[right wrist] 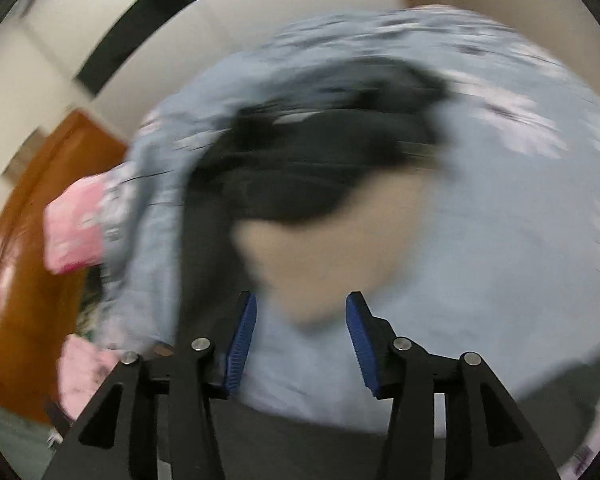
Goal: Fold clothes
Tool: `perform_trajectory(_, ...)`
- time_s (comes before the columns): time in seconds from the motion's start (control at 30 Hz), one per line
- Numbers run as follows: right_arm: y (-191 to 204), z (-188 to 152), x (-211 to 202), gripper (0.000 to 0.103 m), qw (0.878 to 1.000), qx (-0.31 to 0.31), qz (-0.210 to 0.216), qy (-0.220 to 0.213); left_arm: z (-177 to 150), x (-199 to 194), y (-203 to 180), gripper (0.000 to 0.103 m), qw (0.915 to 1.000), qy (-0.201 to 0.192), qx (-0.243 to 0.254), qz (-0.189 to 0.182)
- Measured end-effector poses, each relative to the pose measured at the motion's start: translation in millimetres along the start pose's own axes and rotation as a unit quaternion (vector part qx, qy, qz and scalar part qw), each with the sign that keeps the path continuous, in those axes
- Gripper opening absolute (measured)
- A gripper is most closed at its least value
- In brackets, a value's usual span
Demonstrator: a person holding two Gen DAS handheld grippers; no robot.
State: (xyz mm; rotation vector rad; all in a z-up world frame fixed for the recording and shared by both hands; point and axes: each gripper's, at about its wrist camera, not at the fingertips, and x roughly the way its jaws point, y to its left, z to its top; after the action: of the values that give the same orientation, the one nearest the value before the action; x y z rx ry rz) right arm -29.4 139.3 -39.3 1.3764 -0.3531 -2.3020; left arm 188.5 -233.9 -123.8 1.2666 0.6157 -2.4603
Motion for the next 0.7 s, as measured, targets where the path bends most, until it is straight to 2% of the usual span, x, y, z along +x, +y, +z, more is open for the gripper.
perform_trajectory(0.13,81,41,74,0.052,0.999,-0.047,0.011,0.013,-19,1,8,0.068,0.9999,0.011,-0.007,-0.004)
perform_trajectory(0.27,113,71,130,0.052,0.999,-0.023,-0.008,0.02,-27,1,21,0.068,0.9995,0.01,-0.03,-0.005)
perform_trajectory(0.47,107,111,184,0.052,0.997,0.047,-0.064,0.021,-27,4,33,0.068,0.9993,0.01,-0.035,0.001)
perform_trajectory(0.57,92,125,197,0.052,0.992,0.089,-0.09,0.022,-25,7,35,0.068,0.9992,0.011,-0.037,-0.005)
perform_trajectory(0.63,76,128,200,0.051,0.988,0.125,-0.091,0.023,-24,9,35,0.068,0.9992,0.014,-0.037,-0.004)
perform_trajectory(0.67,69,128,199,0.046,0.986,0.139,-0.084,0.023,-24,10,34,0.068,0.9992,0.015,-0.036,-0.003)
perform_trajectory(0.7,63,126,197,0.028,0.986,0.145,-0.082,0.024,-24,11,34,0.068,0.9992,0.017,-0.036,-0.003)
